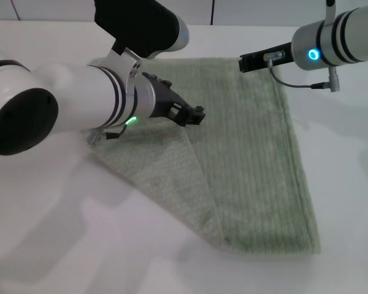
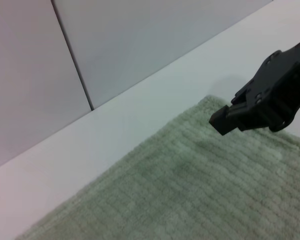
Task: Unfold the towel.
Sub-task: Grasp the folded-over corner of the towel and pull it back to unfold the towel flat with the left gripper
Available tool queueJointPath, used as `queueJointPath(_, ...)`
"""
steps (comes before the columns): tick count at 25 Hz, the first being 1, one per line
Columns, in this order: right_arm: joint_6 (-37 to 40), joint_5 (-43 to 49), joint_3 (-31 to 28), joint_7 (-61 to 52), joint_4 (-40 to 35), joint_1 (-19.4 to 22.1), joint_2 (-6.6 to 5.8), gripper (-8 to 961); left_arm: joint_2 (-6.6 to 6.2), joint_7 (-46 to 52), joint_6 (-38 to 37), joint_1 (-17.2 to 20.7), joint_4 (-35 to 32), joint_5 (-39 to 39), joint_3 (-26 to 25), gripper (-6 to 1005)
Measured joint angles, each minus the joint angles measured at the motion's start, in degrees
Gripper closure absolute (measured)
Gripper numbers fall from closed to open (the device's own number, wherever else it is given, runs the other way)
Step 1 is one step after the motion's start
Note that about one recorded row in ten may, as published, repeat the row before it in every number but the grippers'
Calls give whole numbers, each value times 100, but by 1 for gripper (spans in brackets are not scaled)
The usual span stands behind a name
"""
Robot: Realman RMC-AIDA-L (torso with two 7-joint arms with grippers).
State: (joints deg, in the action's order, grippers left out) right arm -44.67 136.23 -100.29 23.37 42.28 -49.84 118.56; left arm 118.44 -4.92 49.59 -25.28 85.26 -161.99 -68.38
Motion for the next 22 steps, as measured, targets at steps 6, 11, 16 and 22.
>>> queueJointPath(6, -12, 0, -6, -1, 32, 18, 0, 954, -7, -38, 71, 29, 31, -3, 0, 202)
queueJointPath(11, -65, 0, 1, -7, 71, 18, 0, 954, 0, -21, 150, 44, 49, -150, 23, 203)
queueJointPath(16, -112, 0, 1, -32, 41, 18, 0, 954, 4, 1, 171, 38, 52, -219, 42, 203)
queueJointPath(22, -142, 0, 1, -44, 28, 18, 0, 955, 14, 7, 231, 17, 52, -178, 40, 202)
